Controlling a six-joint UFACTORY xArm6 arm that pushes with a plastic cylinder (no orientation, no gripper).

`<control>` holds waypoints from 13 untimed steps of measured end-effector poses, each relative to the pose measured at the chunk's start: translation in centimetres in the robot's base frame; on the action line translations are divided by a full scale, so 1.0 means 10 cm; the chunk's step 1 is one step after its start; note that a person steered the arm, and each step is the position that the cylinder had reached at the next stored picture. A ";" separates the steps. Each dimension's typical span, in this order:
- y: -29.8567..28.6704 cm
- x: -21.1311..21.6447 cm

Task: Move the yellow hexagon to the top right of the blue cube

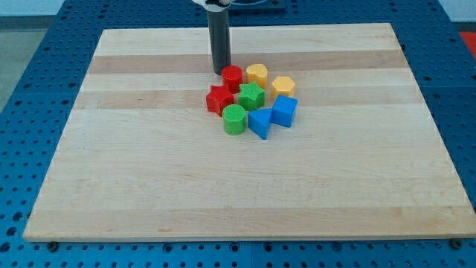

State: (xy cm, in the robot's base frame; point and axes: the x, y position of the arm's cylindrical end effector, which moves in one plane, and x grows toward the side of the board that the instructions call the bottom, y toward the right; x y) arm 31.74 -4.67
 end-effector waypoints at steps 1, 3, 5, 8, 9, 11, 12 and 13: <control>0.00 -0.03; 0.52 -0.17; 1.21 -0.04; 0.96 0.24; 0.85 0.32; 0.80 0.32; 0.87 0.33; 1.10 0.48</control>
State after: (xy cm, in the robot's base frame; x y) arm 36.56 6.29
